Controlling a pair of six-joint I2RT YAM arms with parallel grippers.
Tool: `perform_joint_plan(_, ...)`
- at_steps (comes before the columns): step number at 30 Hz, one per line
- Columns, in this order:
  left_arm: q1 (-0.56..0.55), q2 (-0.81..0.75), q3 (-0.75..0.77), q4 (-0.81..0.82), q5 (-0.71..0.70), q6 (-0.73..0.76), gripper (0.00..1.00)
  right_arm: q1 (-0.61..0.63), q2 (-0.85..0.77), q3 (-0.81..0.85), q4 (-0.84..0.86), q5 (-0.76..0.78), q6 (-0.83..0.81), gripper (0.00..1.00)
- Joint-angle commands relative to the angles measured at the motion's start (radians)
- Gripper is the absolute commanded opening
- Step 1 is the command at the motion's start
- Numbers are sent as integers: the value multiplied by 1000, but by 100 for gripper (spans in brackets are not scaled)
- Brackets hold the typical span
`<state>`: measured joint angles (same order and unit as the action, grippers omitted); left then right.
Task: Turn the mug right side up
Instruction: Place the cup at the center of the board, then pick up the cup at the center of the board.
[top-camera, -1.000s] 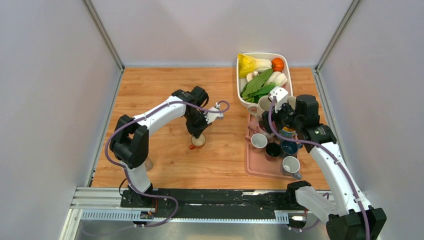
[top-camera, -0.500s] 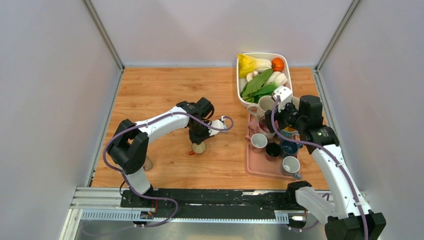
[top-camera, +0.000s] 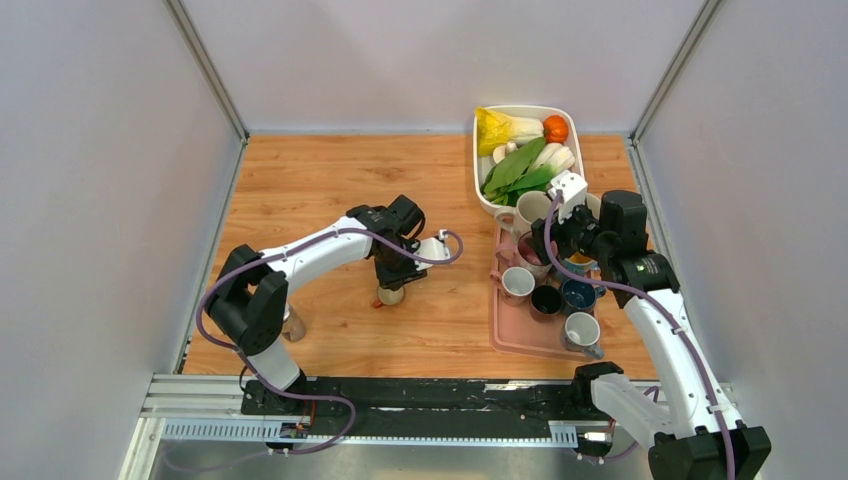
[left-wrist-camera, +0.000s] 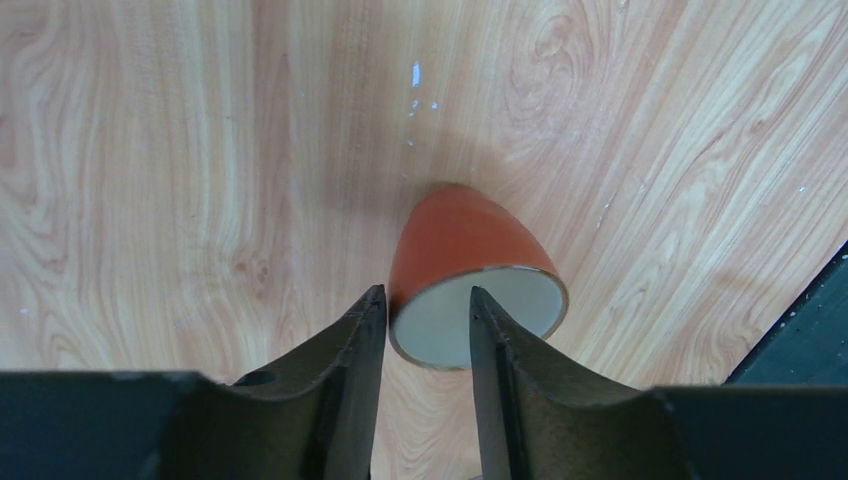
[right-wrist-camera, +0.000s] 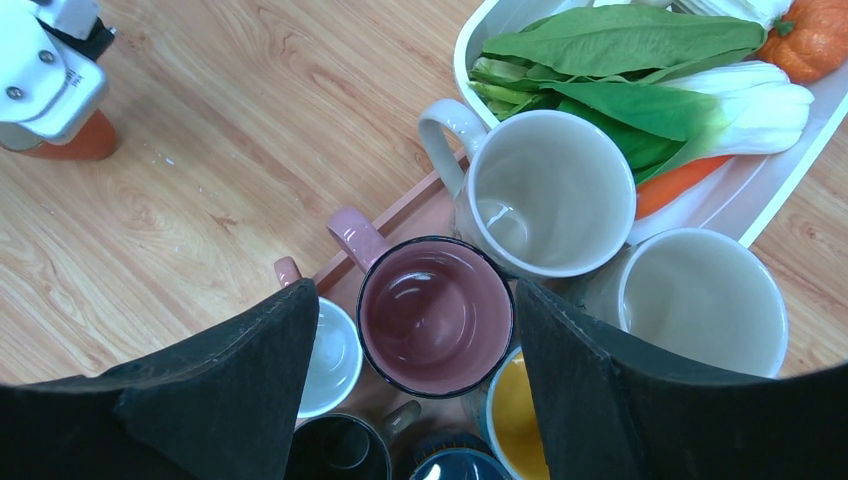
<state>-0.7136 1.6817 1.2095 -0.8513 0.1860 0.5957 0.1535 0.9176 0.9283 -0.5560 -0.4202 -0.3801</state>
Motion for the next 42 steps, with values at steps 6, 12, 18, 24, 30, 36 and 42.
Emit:
perform_joint_plan(6, -7, -141, 17, -20, -117, -98, 50, -9, -15, 20, 33, -14, 30, 77)
perform_joint_plan(12, 115, -172, -26, -14, -68, -404, 51, -12, -20, 6, 33, -25, 37, 77)
perform_joint_plan(18, 266, -116, -53, 37, 106, -612, 51, -17, -24, 4, 32, -28, 41, 77)
perform_joint_plan(24, 272, -38, -30, 58, 185, -645, 51, -33, -31, 1, 33, -28, 47, 77)
perform_joint_plan(30, 273, 10, -17, 70, 223, -673, 51, -56, -43, -5, 28, -37, 60, 77)
perform_joint_plan(36, 273, 43, -15, 74, 223, -681, 49, -71, -45, -4, 26, -45, 67, 77)
perform_joint_plan(42, 272, 58, -10, 78, 217, -684, 45, -77, -43, -12, 29, -54, 70, 77)
